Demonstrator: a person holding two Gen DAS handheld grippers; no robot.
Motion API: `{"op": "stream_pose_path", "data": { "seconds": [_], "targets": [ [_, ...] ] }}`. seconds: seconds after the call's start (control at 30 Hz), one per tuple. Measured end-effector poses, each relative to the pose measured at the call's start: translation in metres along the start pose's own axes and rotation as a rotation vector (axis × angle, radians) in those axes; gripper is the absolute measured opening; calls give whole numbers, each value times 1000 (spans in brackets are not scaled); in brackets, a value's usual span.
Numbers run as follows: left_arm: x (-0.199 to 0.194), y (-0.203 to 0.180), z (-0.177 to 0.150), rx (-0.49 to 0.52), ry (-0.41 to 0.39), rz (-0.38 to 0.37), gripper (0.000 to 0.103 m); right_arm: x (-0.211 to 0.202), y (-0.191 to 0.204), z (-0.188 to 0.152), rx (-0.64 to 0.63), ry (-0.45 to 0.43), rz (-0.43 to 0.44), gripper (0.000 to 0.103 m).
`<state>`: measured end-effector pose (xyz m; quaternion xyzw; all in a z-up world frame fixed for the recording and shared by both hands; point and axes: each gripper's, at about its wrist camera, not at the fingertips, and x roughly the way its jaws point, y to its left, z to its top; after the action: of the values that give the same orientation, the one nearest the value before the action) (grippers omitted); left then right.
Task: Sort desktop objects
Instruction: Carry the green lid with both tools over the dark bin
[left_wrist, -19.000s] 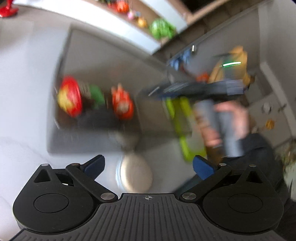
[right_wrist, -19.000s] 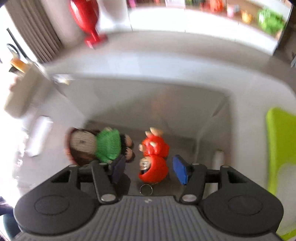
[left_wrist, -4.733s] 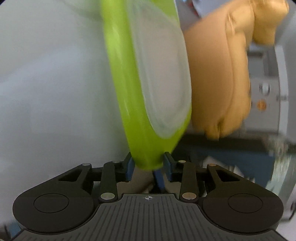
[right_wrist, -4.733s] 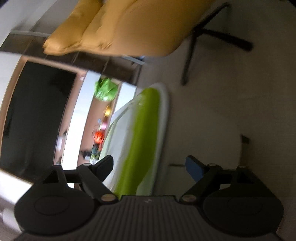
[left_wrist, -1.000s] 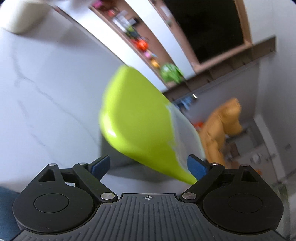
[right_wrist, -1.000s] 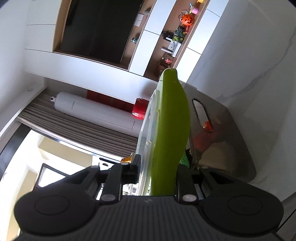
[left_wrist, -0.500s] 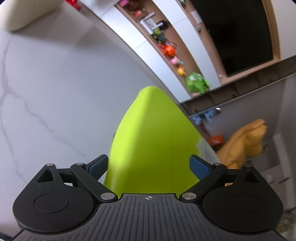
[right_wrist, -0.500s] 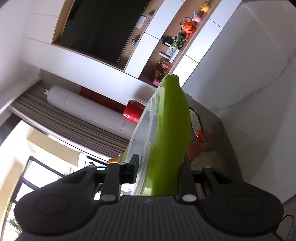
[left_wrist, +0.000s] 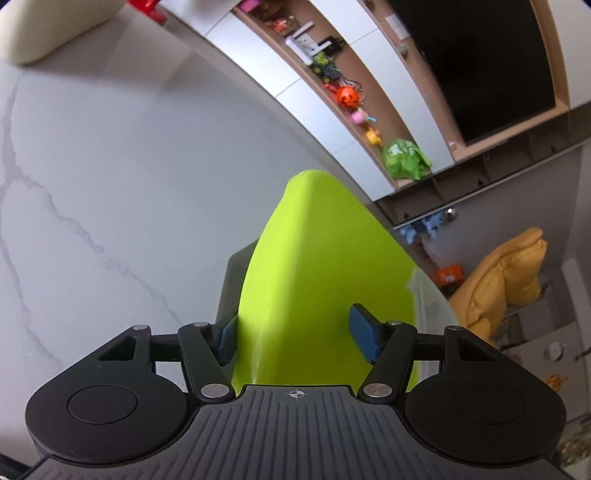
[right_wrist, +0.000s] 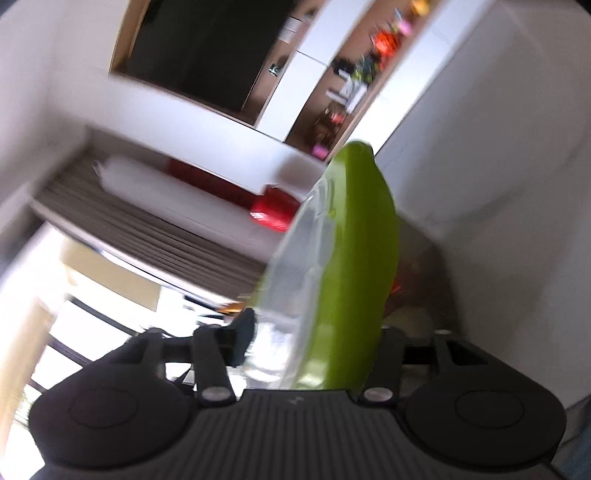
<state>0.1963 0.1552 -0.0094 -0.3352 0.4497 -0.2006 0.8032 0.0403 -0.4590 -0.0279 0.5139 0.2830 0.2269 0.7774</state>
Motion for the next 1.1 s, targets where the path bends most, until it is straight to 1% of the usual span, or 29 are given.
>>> {"op": "stream_pose_path", "data": {
  "seconds": [0.03, 0.07, 0.1, 0.17, 0.23, 0.27, 0.3, 0.37, 0.4, 0.43, 0.47, 0.57, 0.67, 0.7, 0.73, 0.83, 0.9, 0.93, 0.97, 1.03, 1.1],
  "targets": [
    [1, -4, 1, 14, 1, 7, 67, 0, -2, 3, 32, 5, 15, 62],
    [1, -6, 0, 21, 6, 8, 67, -1, -3, 5, 59, 11, 26, 61],
    [0, -8, 0, 23, 10, 7, 67, 0, 6, 7, 4, 13, -22, 60],
    [-1, -10, 0, 28, 12, 10, 67, 5, 35, 5, -176, 14, -169, 58],
    [-3, -8, -1, 24, 9, 13, 67, 13, 52, 0, -286, 51, -269, 59],
    [-4, -7, -1, 22, 7, 14, 67, 15, 53, -2, -294, 70, -280, 60],
    [-5, -5, -1, 20, 5, 15, 66, 16, 50, -2, -271, 89, -271, 60],
    [-9, -6, -1, 29, 0, 23, 65, 16, 37, -5, -212, 121, -232, 59],
    [-10, -9, -1, 39, -3, 31, 65, 14, 30, -7, -190, 116, -217, 61],
    [-10, -12, -1, 50, -5, 40, 65, 11, 26, -10, -181, 93, -227, 73],
    [-10, -14, -1, 59, -9, 43, 65, 7, 22, -13, -174, 70, -236, 79],
    [-7, -20, 1, 68, -8, 63, 66, -9, 14, -19, -186, -13, -256, 85],
    [-5, -22, 2, 63, -7, 59, 66, -21, 4, -12, -137, -165, -286, 85],
    [-5, -23, 2, 62, -8, 59, 66, -21, 2, -7, -123, -195, -292, 85],
    [-5, -23, 1, 63, -9, 61, 66, -19, 2, -2, -121, -205, -292, 85],
    [-5, -25, -1, 67, -13, 64, 66, 2, 7, 10, -143, -167, -284, 82],
    [-5, -27, -1, 68, -16, 68, 66, 16, 11, 14, -172, -151, -265, 74],
    [-5, -27, -1, 68, -19, 75, 66, 22, 14, 17, -184, -147, -245, 59],
    [-5, -28, 0, 65, -20, 81, 67, 27, 17, 19, -188, -142, -248, 59],
    [-4, -27, 2, 58, -26, 86, 67, 36, 24, 24, -190, -143, -281, 59],
    [-4, -27, 4, 55, -39, 89, 67, 44, 24, 25, -190, -146, -278, 59]
  ]
}}
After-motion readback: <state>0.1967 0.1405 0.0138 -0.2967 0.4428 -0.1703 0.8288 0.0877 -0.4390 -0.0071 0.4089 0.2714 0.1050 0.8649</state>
